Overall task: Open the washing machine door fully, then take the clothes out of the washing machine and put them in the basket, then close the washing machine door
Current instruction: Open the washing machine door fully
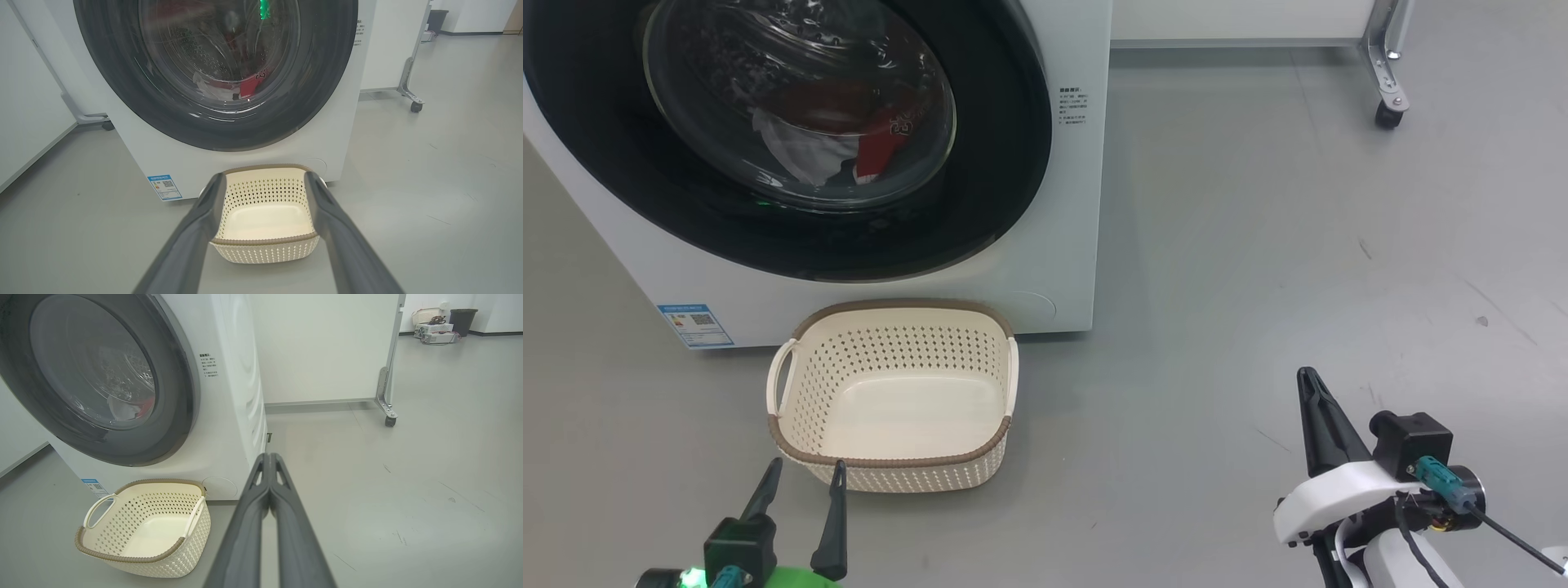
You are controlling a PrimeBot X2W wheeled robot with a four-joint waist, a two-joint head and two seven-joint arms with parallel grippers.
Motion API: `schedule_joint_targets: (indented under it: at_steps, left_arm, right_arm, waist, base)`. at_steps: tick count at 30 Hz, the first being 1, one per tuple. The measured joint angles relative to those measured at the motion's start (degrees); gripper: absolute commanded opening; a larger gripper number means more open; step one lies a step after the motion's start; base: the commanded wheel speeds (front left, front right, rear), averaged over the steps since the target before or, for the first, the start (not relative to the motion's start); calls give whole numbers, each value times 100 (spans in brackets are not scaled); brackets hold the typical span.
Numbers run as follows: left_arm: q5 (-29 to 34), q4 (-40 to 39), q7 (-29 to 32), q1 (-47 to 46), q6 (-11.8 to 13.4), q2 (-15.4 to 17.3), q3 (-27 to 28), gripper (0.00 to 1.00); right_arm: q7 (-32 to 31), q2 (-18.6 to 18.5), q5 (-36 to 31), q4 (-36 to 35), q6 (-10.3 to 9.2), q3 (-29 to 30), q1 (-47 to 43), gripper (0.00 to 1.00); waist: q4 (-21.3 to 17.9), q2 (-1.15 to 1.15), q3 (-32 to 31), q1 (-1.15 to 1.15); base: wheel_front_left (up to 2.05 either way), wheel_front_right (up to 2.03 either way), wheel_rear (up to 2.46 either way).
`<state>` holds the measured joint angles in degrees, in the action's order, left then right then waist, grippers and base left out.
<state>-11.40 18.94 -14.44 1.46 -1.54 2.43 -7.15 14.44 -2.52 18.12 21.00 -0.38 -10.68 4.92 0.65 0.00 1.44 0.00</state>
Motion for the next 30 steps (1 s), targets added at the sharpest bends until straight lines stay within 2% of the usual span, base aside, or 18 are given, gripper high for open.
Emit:
schedule_joint_targets:
  at_steps: [6, 11, 17, 30]
  left_arm:
    - [2, -35, 0, -42, -1, -1, -41, 100]
    - [9, -65, 1, -143, -5, -1, -60, 100]
    - [40, -67, 1, -191, -37, -3, -126, 100]
    - [66, -110, 1, -491, -111, -5, -315, 100]
  right_arm:
    - [0, 1, 369, 30, 110, 156, 104, 0]
    - [-2, -1, 1371, 44, 292, 374, 257, 0]
    - [-182, 0, 2965, 87, 433, 744, 476, 0]
    - [-865, -3, 4636, 181, 425, 1283, 1502, 0]
  waist:
    - [48, 0, 98, 0]
    - [111, 0, 236, 0]
    - [216, 0, 391, 0]
    - [459, 0, 770, 0]
  base:
    - [0, 0, 0]
    - [0, 0, 0]
    - [0, 0, 0]
    - [0, 0, 0]
